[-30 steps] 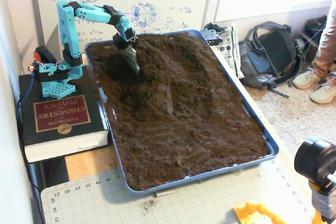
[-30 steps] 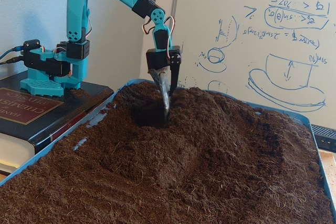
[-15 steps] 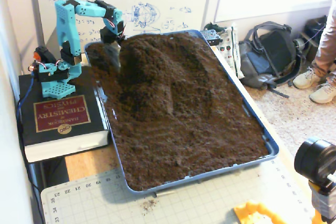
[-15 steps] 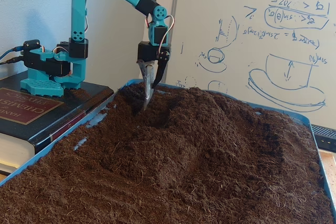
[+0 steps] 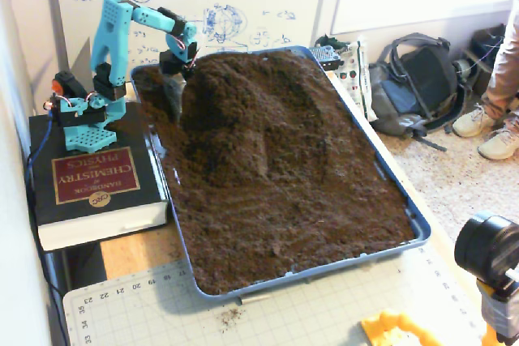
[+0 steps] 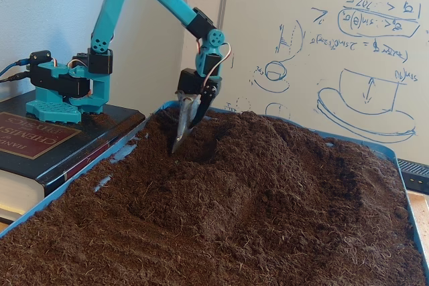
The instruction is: Build a berm.
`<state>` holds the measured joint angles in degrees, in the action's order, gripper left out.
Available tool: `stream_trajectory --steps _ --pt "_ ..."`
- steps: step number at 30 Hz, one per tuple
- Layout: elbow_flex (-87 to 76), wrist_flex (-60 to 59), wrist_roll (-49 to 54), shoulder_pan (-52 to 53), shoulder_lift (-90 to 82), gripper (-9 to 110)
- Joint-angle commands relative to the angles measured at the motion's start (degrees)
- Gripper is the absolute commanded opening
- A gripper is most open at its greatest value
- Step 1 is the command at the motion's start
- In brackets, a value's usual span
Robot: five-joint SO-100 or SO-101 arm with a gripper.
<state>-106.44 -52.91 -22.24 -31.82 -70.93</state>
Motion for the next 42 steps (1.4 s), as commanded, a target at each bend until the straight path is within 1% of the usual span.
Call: stream_trajectory --steps 1,7,17,25,32,42 --pt "11.43 0.26 -0.53 0.44 0.79 1" --pt "20.83 0.26 -0.53 2.37 4.39 1" --pt "26.1 0.26 -0.62 2.46 1.23 1" --pt "25.58 0.26 -0.62 2.55 -5.1 1" --pt "25.4 0.26 -0.62 4.66 -9.67 1" --pt "25.4 -0.26 0.0 6.5 -12.3 1"
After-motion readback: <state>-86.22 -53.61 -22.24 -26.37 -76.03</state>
